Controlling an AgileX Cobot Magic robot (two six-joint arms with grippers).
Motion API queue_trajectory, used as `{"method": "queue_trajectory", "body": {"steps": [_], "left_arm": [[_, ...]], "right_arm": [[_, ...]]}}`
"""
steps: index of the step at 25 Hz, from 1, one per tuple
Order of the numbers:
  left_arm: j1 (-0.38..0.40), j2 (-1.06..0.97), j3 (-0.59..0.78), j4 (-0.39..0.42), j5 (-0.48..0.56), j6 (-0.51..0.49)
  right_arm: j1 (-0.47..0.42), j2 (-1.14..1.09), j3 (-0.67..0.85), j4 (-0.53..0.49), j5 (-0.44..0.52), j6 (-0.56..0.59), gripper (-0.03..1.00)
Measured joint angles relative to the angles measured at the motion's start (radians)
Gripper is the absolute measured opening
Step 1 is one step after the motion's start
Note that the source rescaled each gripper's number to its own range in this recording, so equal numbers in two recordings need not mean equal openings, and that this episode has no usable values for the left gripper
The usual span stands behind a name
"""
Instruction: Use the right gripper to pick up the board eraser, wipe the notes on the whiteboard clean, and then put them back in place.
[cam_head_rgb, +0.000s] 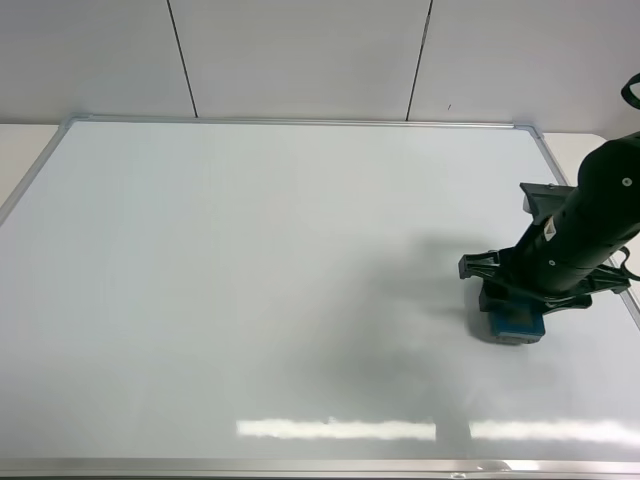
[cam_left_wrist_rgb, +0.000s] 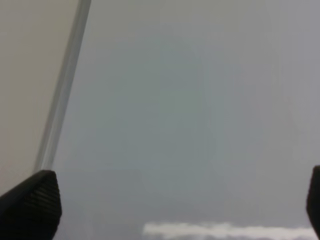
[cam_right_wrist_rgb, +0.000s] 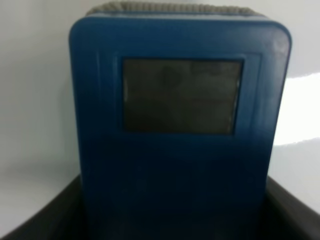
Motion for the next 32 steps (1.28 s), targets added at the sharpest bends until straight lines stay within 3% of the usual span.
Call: {"method": "queue_trajectory", "body": {"steps": [3,4,6,15,24,32], "left_arm": [[0.0,0.0,0.0,0.0,0.0,0.0],[0.0,0.0,0.0,0.0,0.0,0.0],[0.0,0.0,0.0,0.0,0.0,0.0],[0.0,0.0,0.0,0.0,0.0,0.0],[0.0,0.0,0.0,0.0,0.0,0.0],[0.0,0.0,0.0,0.0,0.0,0.0]], "right_arm": [[0.0,0.0,0.0,0.0,-0.015,0.002,0.77],[0.0,0.0,0.0,-0.001,-0.016,0.003,0.86],[0.0,0.0,0.0,-0.002,-0.017,0.003,0.94],[0.0,-0.033,0.0,-0.002,-0.033,0.004,0.99],[-0.007,-0.318,0.001,0.0,0.018,0.004,1.0],[-0.163,-0.582,0.001,-0.003,0.13,-0.052,1.0]]}}
